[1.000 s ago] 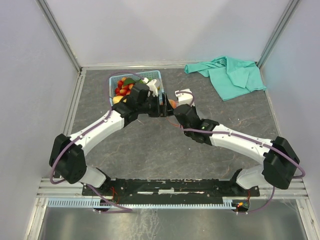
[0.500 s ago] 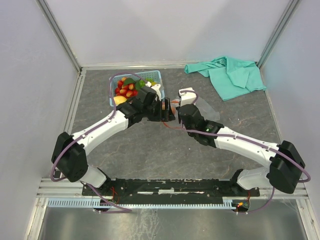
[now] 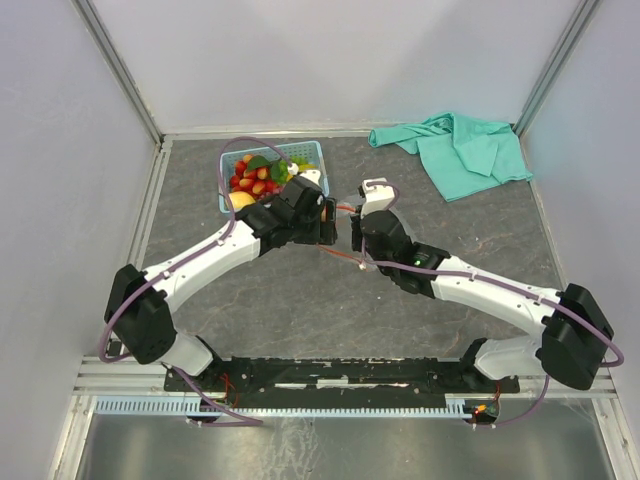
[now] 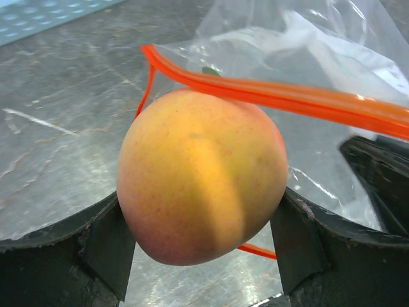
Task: Place the food in the zip-top bag and seal the zipper
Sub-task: Place the fake fruit in the zipper food storage bag.
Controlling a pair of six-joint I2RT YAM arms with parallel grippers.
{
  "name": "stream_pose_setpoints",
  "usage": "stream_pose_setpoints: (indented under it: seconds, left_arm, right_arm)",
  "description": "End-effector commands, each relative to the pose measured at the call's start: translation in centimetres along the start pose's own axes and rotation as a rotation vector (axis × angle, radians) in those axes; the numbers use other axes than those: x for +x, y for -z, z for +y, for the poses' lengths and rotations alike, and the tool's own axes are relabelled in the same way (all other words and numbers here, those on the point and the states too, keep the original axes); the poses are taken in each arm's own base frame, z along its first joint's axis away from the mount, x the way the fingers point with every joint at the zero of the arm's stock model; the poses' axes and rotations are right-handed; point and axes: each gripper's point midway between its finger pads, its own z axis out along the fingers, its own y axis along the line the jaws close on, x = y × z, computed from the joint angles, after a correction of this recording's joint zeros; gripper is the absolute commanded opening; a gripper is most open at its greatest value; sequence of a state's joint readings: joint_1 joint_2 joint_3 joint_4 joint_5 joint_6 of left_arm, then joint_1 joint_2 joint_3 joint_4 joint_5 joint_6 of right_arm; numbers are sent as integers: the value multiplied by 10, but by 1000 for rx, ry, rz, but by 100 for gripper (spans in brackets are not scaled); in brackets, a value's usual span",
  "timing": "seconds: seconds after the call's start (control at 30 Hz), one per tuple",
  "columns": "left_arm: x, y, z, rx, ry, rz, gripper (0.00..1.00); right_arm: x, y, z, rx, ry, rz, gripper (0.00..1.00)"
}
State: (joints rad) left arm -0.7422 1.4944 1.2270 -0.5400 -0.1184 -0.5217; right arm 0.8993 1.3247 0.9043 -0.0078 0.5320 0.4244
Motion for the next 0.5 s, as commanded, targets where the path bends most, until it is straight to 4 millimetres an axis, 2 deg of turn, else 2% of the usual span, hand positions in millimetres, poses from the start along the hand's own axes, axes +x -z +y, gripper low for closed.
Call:
stream_pose_setpoints:
  seconds: [0.0, 0.1, 0.27, 0.47]
  left_arm:
    - [-15, 14, 33, -186, -52, -53, 37]
    - [-17, 22, 34, -188, -56, -63, 38]
    - [-24, 29, 1, 3, -57, -104, 42]
    - [-23, 33, -13, 59, -51, -100, 55]
  right_arm:
    - [-34, 8, 9, -48, -108, -92, 1]
    - [-29, 4, 14, -71, -101, -70, 1]
    - [-23, -1, 28, -134, -114, -45, 2]
    - [-23, -5, 34, -153, -134, -48, 2]
